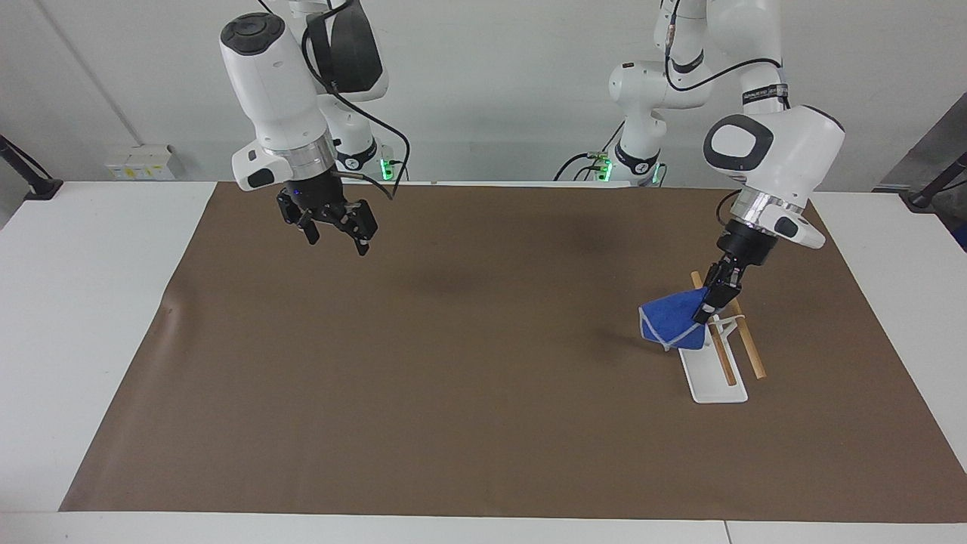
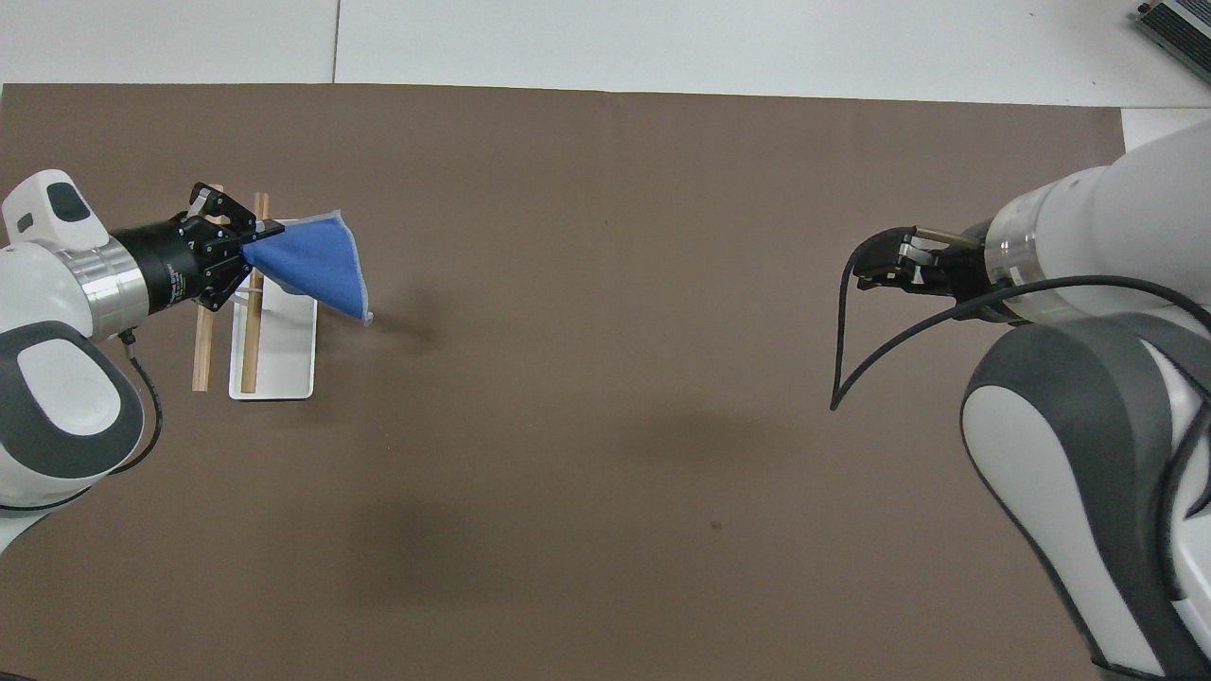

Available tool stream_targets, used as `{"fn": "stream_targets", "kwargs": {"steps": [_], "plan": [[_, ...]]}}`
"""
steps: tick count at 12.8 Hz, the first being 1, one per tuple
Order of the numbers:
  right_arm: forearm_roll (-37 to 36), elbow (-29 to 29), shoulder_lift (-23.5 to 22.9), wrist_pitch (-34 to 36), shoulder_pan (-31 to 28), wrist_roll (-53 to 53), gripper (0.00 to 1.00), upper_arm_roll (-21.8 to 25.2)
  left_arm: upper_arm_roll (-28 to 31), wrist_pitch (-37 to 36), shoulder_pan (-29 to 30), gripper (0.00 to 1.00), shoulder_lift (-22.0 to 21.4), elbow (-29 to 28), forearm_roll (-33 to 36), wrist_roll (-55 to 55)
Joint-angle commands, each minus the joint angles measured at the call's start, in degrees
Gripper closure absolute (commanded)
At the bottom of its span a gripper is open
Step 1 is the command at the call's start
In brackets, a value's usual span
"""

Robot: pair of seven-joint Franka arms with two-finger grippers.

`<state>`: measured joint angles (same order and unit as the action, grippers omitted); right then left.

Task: Right arm passes towel to left arm to hang
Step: 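Drape the towel over the wooden sticks with the left gripper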

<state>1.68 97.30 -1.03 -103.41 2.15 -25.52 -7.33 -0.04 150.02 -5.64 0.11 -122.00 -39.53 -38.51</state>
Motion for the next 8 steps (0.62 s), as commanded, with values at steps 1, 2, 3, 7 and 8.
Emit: {"fn": "stream_targets", "kwargs": {"steps": [1,2,3,7,8], "plan": [[-1.06,-0.97,1.12,1.81,-3.03,6.16,0.0,-0.49,-0.4,0.1,4.39,1.0,-1.25,-1.58,0.95,1.23],[-1.06,-1.15,1.12,1.9,-3.29,7.4,0.0,-0.41,-0.4,0.1,6.14,1.0,-1.16,-1.58,0.95,1.76],[-1.15,-1.5,1.55,3.2,-3.56,8.63,0.0,-0.4,-0.4,0.1,7.82,1.0,-1.16,-1.49,0.95,2.38],[-1.76,-3.87,2.0,6.46,-4.97,12.59,0.0,-0.06,-0.49,5.61,10.38,1.0,-0.46,-1.05,0.94,4.93],[-1.76,-3.96,2.43,7.08,-4.97,13.64,0.0,0.73,-0.49,6.85,10.38,1.0,-0.37,-1.05,0.95,4.93]]}}
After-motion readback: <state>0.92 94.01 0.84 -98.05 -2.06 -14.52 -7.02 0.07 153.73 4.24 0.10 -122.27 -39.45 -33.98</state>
